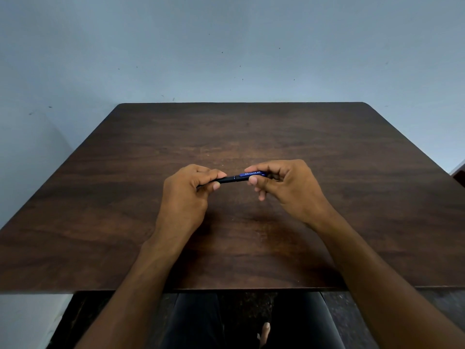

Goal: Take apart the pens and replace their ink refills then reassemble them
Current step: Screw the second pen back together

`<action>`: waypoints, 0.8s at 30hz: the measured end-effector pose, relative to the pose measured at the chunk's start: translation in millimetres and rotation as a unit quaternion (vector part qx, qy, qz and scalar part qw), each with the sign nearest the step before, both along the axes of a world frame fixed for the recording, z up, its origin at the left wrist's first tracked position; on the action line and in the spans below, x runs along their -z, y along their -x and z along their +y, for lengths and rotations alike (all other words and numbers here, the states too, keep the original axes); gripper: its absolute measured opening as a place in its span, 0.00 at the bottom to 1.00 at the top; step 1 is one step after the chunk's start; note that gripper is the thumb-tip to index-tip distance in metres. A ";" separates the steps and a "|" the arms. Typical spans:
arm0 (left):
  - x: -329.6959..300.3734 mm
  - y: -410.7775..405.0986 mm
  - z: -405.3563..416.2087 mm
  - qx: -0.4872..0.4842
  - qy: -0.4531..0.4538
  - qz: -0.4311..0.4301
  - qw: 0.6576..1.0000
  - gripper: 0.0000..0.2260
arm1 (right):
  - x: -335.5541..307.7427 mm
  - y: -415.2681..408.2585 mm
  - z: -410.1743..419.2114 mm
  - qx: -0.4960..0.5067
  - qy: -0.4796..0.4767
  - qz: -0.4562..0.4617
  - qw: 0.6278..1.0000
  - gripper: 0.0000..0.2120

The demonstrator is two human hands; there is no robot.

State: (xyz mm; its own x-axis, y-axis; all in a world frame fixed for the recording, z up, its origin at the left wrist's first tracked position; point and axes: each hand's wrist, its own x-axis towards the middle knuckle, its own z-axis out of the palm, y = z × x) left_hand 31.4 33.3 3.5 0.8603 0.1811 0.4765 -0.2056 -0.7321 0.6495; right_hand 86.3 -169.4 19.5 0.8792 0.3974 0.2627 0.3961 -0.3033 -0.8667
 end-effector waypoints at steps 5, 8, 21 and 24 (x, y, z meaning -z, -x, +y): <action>-0.1 0.4 -1.2 0.004 -0.002 -0.007 1.000 0.11 | 1.3 0.7 3.3 0.004 -0.022 -0.010 1.000 0.07; -0.2 1.4 -3.0 0.013 0.018 -0.006 1.000 0.11 | -0.6 1.9 4.3 -0.001 -0.034 -0.002 0.999 0.08; -2.2 2.7 -6.5 0.000 0.022 -0.020 1.000 0.10 | -6.3 4.3 3.7 -0.028 -0.065 0.023 0.997 0.08; -4.5 4.1 -3.9 -0.006 0.062 0.003 0.998 0.10 | -6.8 2.2 4.5 -0.035 -0.073 0.048 0.996 0.09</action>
State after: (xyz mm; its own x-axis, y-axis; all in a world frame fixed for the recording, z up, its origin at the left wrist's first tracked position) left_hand 27.3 29.3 7.9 0.8602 0.2488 0.4452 -0.1931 -0.6490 0.7359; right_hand 84.2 -164.9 26.3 0.8746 0.4222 0.2383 0.3249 -0.1458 -0.9344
